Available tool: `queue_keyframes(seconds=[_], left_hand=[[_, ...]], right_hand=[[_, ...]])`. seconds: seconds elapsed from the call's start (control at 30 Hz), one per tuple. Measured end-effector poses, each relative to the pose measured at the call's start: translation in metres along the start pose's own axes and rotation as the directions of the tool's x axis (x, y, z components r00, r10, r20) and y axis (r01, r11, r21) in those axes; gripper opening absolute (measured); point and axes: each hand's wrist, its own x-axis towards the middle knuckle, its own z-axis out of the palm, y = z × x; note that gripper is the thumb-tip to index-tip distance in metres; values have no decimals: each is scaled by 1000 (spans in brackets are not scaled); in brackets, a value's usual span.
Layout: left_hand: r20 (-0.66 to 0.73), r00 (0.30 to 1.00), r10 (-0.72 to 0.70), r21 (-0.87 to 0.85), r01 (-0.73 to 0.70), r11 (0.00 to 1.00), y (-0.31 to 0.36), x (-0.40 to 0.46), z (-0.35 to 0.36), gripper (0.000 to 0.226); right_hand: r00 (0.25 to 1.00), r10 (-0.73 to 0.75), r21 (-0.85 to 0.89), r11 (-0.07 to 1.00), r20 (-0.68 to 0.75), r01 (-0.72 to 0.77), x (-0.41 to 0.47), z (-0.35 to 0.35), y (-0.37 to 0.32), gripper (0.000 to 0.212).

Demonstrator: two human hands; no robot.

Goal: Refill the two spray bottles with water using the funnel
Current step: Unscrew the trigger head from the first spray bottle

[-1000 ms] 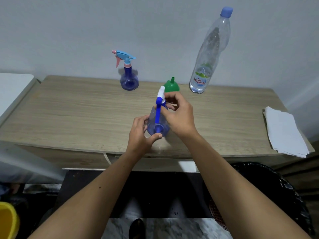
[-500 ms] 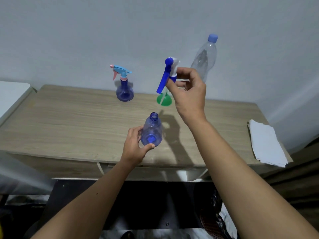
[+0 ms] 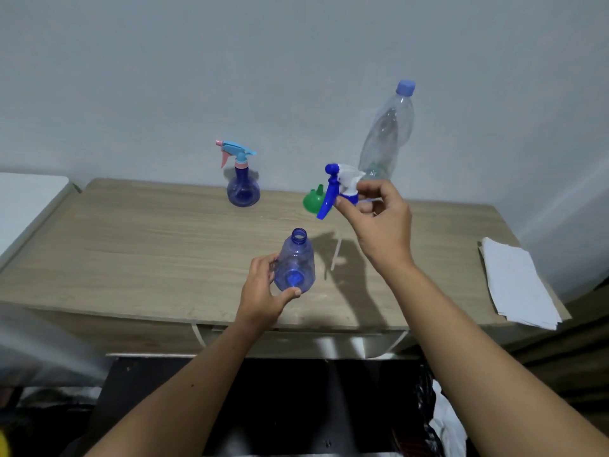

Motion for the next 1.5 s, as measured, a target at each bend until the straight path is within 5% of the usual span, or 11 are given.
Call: queue_keyframes(seconds=[0.6,1.23,1.5], left_hand=[[-51,986,159,107,-152,982,-16,7,-1,84],[-56,986,156,85,-151,985,-10,7,-2,88],[-46,990,135,121,-129,984,-9,12,-9,84]], right_hand=[[967,245,-407,878,-68,-251,-30,27,168,33],[962,271,-431,870,11,-240,-26,24,169,41],[989,144,-388,910,-28,-144,0,27,150,34]])
